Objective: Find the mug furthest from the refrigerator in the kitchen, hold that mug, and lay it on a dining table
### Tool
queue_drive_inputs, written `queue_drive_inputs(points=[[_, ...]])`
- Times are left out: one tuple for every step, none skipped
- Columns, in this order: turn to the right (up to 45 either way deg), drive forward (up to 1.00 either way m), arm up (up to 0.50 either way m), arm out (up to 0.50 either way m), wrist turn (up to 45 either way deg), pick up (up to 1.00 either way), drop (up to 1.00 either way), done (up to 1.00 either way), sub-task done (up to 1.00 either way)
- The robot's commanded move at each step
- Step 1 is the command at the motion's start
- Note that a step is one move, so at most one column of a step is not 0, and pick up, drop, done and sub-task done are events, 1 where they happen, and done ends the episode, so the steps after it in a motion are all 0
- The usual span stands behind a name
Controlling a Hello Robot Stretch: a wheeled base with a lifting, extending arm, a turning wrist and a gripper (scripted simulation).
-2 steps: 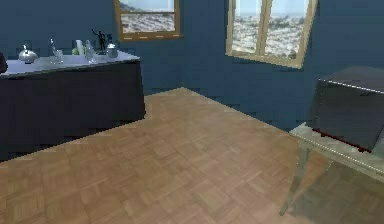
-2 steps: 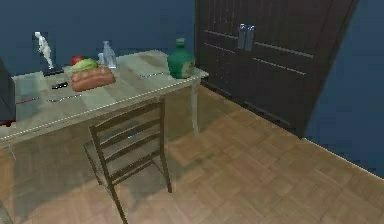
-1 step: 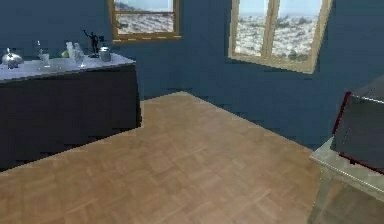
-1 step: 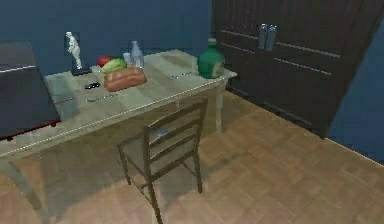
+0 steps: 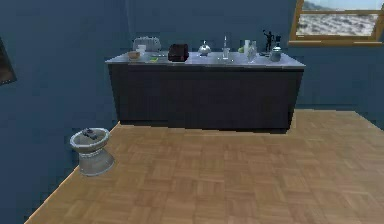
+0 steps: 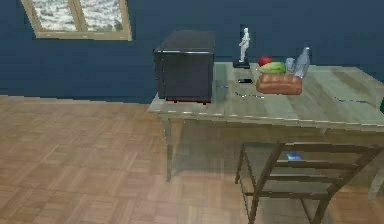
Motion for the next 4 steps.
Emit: queue_drive_inputs(points=[[-6.0, 0.0, 0.0, 0.0, 0.0, 0.0, 0.0, 0.0, 0.0], [0.0, 1.0, 0.0, 0.0, 0.0, 0.0, 0.0, 0.0, 0.0], [0.0, 0.9, 0.0, 0.0, 0.0, 0.0, 0.0, 0.0, 0.0], [-45.0, 0.0, 0.0, 0.0, 0.0, 0.0, 0.0, 0.0, 0.0]])
